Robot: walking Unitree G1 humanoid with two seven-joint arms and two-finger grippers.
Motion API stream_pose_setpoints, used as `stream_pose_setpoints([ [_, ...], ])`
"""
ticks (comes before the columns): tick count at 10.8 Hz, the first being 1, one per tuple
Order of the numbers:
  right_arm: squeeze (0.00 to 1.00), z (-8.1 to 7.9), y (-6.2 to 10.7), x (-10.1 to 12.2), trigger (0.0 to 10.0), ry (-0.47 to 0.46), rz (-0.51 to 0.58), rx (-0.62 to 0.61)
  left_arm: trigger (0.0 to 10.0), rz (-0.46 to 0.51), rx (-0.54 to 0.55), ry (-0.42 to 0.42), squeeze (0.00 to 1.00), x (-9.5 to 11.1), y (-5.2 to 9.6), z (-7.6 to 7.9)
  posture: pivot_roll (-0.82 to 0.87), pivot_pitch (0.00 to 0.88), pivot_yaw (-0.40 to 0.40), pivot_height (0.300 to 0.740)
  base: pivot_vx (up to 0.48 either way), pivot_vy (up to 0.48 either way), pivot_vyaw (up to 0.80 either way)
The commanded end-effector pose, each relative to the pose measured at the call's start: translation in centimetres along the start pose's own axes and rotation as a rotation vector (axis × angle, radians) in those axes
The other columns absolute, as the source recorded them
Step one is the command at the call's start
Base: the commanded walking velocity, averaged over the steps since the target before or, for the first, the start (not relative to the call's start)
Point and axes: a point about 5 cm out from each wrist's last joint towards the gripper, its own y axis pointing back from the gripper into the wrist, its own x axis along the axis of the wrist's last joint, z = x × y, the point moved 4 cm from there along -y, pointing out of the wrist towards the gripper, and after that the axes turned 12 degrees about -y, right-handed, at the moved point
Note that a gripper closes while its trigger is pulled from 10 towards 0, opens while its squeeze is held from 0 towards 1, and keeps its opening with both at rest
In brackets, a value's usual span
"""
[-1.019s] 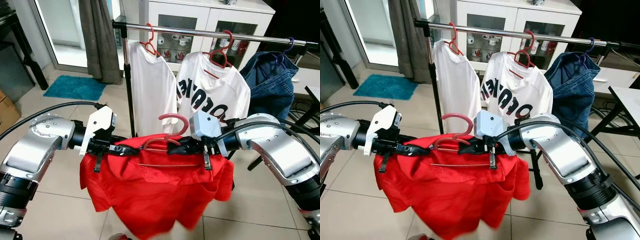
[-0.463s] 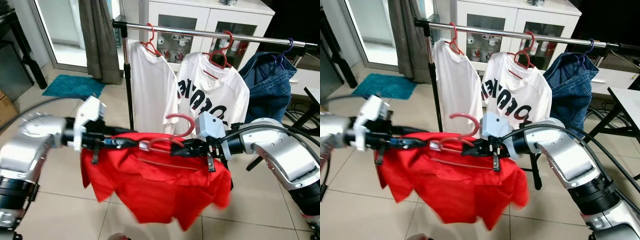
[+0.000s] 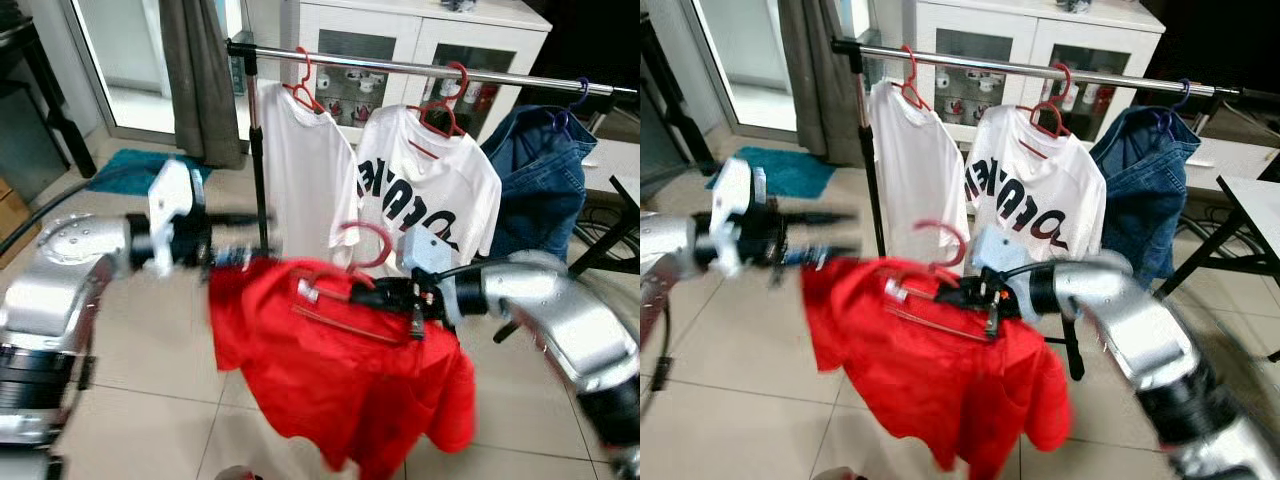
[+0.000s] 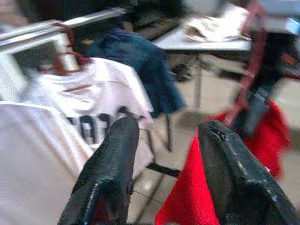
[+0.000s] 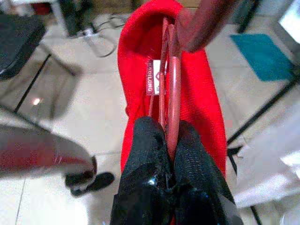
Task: Hang hanger
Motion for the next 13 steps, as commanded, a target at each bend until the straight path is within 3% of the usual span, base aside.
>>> stream_pose_setpoints([
  [1,0.0,0.6,0.7,1.1,0.0,-0.01,0.063,-0.072,10.0,-0.015,0.065,-0.029,1.0,-0.1,-0.2,-0.5,0.01,0.0,-0.049,0.74,0.0,0.0,0.0],
  [3,0.0,0.7,0.3,1.3,0.0,-0.094,0.155,-0.183,10.0,-0.084,0.272,-0.016,1.0,-1.9,-1.4,-0.8,0.01,0.0,-0.073,0.74,0.0,0.0,0.0],
  [4,0.0,0.8,0.4,1.6,0.0,-0.12,0.205,-0.227,10.0,-0.078,0.3,-0.007,1.0,-2.3,-2.0,0.1,0.01,0.0,-0.077,0.74,0.0,0.0,0.0],
  [5,0.0,0.8,0.4,1.7,0.0,-0.131,0.226,-0.239,10.0,-0.137,0.315,-0.037,0.98,-3.5,-2.4,0.7,0.01,0.0,-0.078,0.74,0.0,0.0,0.0],
  [6,0.0,-0.1,0.1,2.1,0.0,-0.149,0.249,-0.22,10.0,-0.148,0.378,-0.064,0.0,-4.9,-3.4,0.8,0.01,0.0,-0.086,0.74,0.0,0.0,0.0],
  [8,0.0,-1.0,-0.1,2.7,0.0,-0.154,0.275,-0.192,10.0,-0.195,0.376,-0.072,0.0,-6.5,-4.3,1.2,0.0,0.0,-0.072,0.74,0.0,0.0,0.0],
  [10,0.0,-1.8,0.0,3.1,0.0,-0.144,0.287,-0.157,10.0,-0.228,0.424,-0.105,0.0,-7.3,-4.6,0.3,-0.02,0.0,-0.056,0.74,0.0,0.0,0.0],
  [11,0.0,-2.1,0.1,3.2,0.0,-0.15,0.297,-0.152,0.0,-0.206,0.47,-0.111,0.0,-7.1,-4.7,-0.3,-0.02,0.0,-0.051,0.74,0.0,0.0,0.0],
  [13,0.0,-1.9,0.2,3.0,0.0,-0.157,0.293,-0.168,0.0,-0.174,0.464,-0.09,0.0,-6.9,-5.3,0.1,-0.02,0.0,-0.047,0.74,0.0,0.0,0.0],
])
